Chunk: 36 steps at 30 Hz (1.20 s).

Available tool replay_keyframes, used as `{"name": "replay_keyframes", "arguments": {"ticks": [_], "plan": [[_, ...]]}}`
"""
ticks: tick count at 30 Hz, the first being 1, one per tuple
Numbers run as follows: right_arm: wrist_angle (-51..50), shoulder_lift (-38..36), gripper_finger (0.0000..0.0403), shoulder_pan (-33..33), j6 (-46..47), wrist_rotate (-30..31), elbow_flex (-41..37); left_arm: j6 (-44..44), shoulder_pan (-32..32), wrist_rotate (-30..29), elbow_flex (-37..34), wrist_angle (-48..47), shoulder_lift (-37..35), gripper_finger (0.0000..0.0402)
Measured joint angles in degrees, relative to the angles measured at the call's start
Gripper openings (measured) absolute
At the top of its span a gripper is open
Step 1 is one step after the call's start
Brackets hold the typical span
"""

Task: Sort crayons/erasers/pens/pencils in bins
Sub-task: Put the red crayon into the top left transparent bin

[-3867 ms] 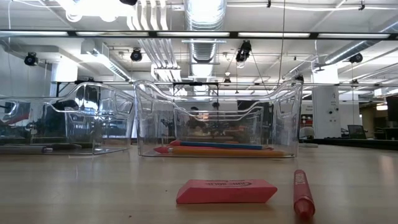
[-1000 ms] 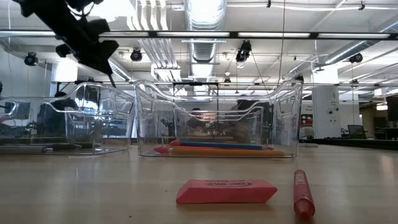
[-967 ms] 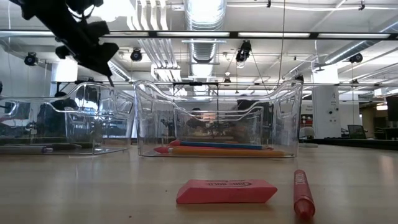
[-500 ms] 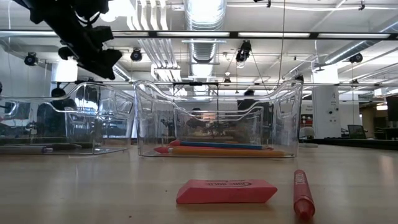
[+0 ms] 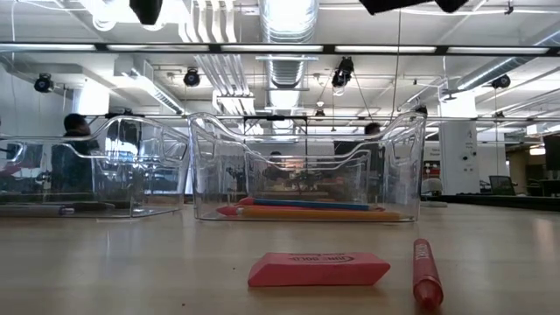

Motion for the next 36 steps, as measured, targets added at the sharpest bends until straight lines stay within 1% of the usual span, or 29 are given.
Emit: {"name": "replay_keyframes", "arguments": {"ticks": [4, 6, 9, 11, 14, 16, 22, 27, 32, 36], "plan": [[1.0, 1.1, 0.0247, -0.2, -1.0, -4.9, -0.6, 2.6, -12.3, -5.2, -3.8, 12.4, 6.3, 0.0198], [0.8, 2.4, 0.0247, -0.6, -2.4, -7.6, -0.8, 3.6, -17.4, -8.0, -3.9, 18.2, 10.5, 0.0198], [0.7, 4.5, 0.0247, -1.0, -5.3, -11.9, -1.0, 7.7, -23.3, -10.5, -3.6, 25.3, 16.7, 0.0198], [0.9, 6.1, 0.0247, -1.5, -6.4, -14.3, -1.1, 9.8, -25.5, -11.2, -2.8, 28.0, 20.4, 0.0199], [0.8, 8.3, 0.0246, -2.9, -6.8, -17.9, -1.4, 11.3, -26.9, -11.4, -1.2, 29.6, 24.8, 0.0199], [0.9, 9.3, 0.0246, -3.9, -6.8, -18.9, -1.8, 11.7, -26.9, -11.5, -0.2, 29.7, 26.9, 0.0199], [3.7, 9.8, 0.024, -6.1, -7.3, -22.2, -4.8, 11.3, -26.8, -12.0, 0.6, 29.5, 28.3, 0.0199], [12.0, 9.7, 0.0216, -6.8, -7.6, -27.0, -9.4, 11.0, -26.9, -12.0, 0.6, 29.0, 27.6, 0.0199], [20.2, 9.4, 0.0187, -7.5, -7.5, -27.5, -15.1, 10.9, -26.9, -12.0, 0.5, 28.3, 27.6, 0.0199], [23.0, 9.3, 0.0162, -8.0, -6.6, -27.2, -18.8, 10.9, -26.9, -12.0, 0.4, 28.0, 27.6, 0.0199]]}}
